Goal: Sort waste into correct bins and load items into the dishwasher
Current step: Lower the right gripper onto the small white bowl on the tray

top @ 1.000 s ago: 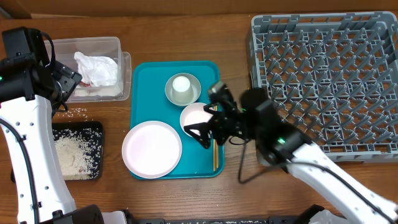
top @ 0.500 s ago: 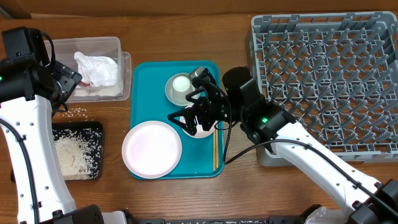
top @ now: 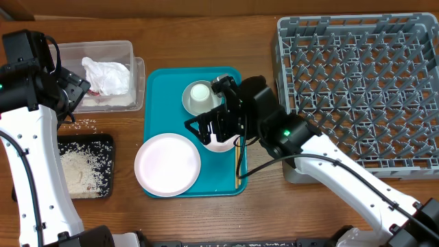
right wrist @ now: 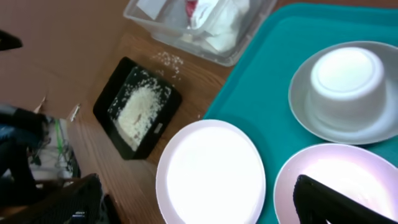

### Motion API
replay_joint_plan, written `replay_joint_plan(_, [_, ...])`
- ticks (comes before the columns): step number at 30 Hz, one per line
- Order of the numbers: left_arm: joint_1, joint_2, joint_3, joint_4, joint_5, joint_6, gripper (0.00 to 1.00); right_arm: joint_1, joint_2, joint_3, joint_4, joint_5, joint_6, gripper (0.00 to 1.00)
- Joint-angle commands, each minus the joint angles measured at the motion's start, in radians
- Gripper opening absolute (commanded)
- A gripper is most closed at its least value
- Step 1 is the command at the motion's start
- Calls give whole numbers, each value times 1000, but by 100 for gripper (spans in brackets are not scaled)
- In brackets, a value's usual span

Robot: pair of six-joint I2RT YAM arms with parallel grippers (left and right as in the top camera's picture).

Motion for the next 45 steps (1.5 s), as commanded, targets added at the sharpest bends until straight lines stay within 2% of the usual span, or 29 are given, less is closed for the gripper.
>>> replay_joint_plan(1, [4,7,6,0,0,-13,100,2,67,153,-117,57,24,100])
replay_joint_plan(6, [4,7,6,0,0,-13,100,13,246,403,-454,47,33,100])
replay_joint_plan(8, [4,7,6,1,0,-13,100,33,310,458,-502,50,19,100])
replay_joint_plan(16, [4,7,6,1,0,-13,100,154,409,471,-404,200,20,100])
replay_joint_plan(21, [4,7,6,1,0,-13,100,177,409,471,-355,60,23,100])
replay_joint_plan(24, [4,8,6,1,0,-13,100,177,409,468,-349,104,23,100])
replay_joint_plan(26, [4,8,6,1,0,-13,100,177,409,465,-359,209,25,90])
replay_joint_plan(27, [4,8,6,1,0,-13,100,177,409,461,-367,265,37,89])
replay_joint_plan(31, [4,8,6,1,0,-13,100,177,410,439,-418,479,206,75])
replay_joint_plan(34, [4,8,6,1,0,-13,100,177,411,432,-425,503,200,73])
replay_joint_plan(39, [4,8,6,1,0,-13,100,179,425,427,-418,513,208,63])
replay_joint_plan(45, [4,8,6,1,0,-13,100,178,502,427,-420,574,293,56])
